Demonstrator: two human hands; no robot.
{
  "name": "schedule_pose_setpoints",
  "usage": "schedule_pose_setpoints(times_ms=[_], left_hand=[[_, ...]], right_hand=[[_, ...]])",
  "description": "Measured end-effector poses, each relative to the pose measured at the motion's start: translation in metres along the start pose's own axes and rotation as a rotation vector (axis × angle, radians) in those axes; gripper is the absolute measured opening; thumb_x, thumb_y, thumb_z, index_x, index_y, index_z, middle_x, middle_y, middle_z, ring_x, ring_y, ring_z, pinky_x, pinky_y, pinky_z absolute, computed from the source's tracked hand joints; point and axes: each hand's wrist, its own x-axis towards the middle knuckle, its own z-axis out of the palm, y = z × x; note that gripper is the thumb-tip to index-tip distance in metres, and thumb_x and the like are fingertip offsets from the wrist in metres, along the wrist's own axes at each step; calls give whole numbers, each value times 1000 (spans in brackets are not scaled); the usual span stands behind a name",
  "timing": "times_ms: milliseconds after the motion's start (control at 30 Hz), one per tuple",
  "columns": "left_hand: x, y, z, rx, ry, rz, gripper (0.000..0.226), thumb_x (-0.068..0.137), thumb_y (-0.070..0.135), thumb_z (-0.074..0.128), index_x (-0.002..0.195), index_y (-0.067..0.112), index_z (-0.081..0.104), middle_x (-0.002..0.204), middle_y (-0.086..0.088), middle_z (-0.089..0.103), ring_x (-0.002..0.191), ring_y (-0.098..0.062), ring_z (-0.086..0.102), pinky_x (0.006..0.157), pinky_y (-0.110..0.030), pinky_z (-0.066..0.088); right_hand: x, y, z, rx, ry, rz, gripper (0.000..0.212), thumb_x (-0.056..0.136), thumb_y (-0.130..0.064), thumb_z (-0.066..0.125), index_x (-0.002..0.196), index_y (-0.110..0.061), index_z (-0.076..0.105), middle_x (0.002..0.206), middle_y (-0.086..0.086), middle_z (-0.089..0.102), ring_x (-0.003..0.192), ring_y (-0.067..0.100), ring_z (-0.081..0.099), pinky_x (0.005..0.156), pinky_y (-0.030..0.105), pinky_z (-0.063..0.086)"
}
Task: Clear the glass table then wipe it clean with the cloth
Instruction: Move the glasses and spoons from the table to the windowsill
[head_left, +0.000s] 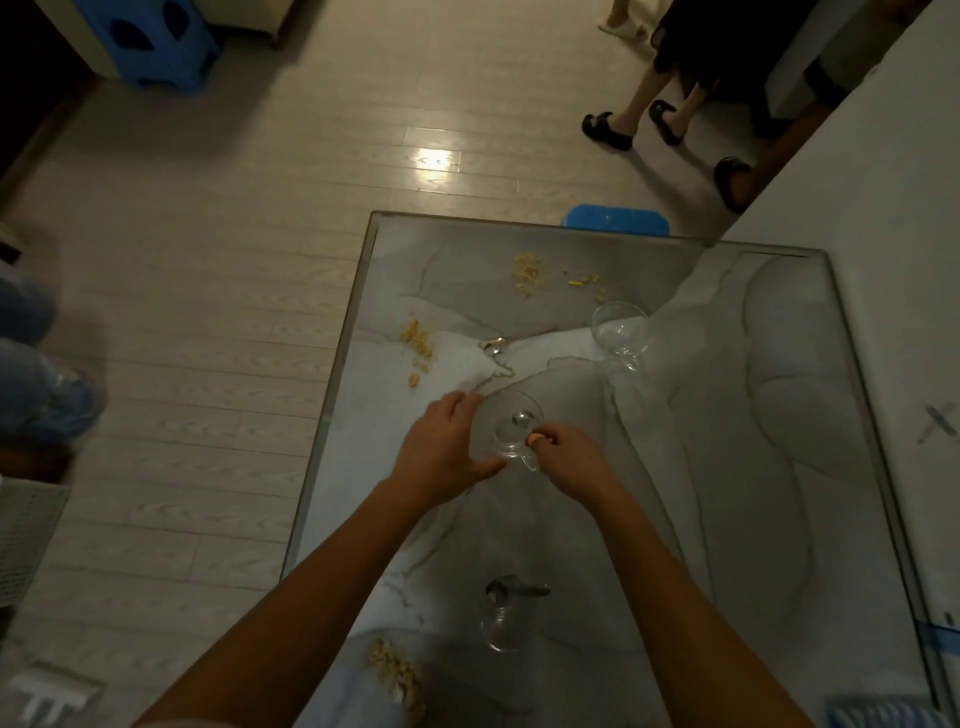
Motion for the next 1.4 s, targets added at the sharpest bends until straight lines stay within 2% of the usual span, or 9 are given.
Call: schedule_pose_setpoints(times_ms=[67, 133, 333, 633, 933, 1067, 1167, 1300, 1400], left_hand=[[10, -5, 5, 39, -105, -21, 117, 66, 63, 76, 155, 16, 18, 157, -9, 29, 138, -29, 37, 106, -48, 43], [21, -6, 11, 71, -197, -16, 124, 65, 64, 77, 156, 15, 8, 161, -8, 23, 142, -29, 31, 109, -50, 39], [35, -5, 23, 124, -214, -4, 109, 71, 70, 66, 154, 20, 17, 157, -2, 35, 138, -28, 39, 108, -50, 37], [37, -9, 23, 167, -180, 39, 105, 70, 75, 61, 152, 24, 19, 154, 3, 39, 135, -21, 44, 106, -47, 39], [37, -8, -3, 114, -195, 41, 118, 64, 92, 43, 156, 23, 18, 156, -3, 37, 138, -22, 39, 112, -39, 37], [52, -9, -5, -61, -147, -59, 91, 80, 75, 52, 152, 24, 31, 153, 0, 41, 138, -17, 41, 111, -35, 38], [69, -13, -4, -61, -88, -103, 71, 90, 62, 52, 147, 22, 39, 149, -1, 46, 132, -17, 47, 106, -34, 42], [84, -13, 4, -64, -71, -116, 63, 92, 57, 53, 144, 21, 43, 145, -1, 48, 128, -18, 49, 101, -32, 43], [84, -11, 12, -83, -65, -114, 61, 94, 53, 53, 144, 20, 43, 145, -2, 48, 128, -17, 49, 101, -32, 43]], right_hand=[[5, 0, -1, -204, 12, -58, 20, 93, -22, 50, 98, -12, 66, 94, 9, 68, 93, 28, 62, 72, 30, 41], [7, -2, 0, -328, 27, -79, 21, 93, -24, 48, 105, -13, 60, 106, 12, 67, 99, 32, 60, 73, 31, 40], [10, -6, 12, -545, 78, -138, 28, 91, -26, 49, 117, -21, 58, 110, 12, 66, 102, 31, 62, 80, 34, 48], [6, 3, 15, -430, 109, -180, 20, 93, -29, 47, 107, -19, 58, 104, 13, 67, 98, 34, 63, 75, 34, 47], [10, 27, -26, -255, 336, -136, 17, 95, -29, 47, 100, -17, 58, 94, 11, 67, 88, 32, 63, 72, 35, 47], [58, 21, -32, -205, 348, -108, 18, 93, -21, 45, 100, -13, 60, 100, 13, 63, 94, 34, 60, 76, 37, 46], [98, 11, -32, -278, 279, -232, 29, 94, -16, 46, 119, -15, 59, 121, 10, 59, 105, 33, 59, 85, 37, 46], [135, -15, -27, -460, 173, -331, 51, 88, -3, 46, 138, -15, 44, 146, 5, 37, 114, 32, 55, 85, 40, 49], [147, -27, -16, -597, 176, -330, 44, 90, -3, 43, 134, -14, 43, 141, 9, 37, 115, 34, 53, 83, 47, 49]])
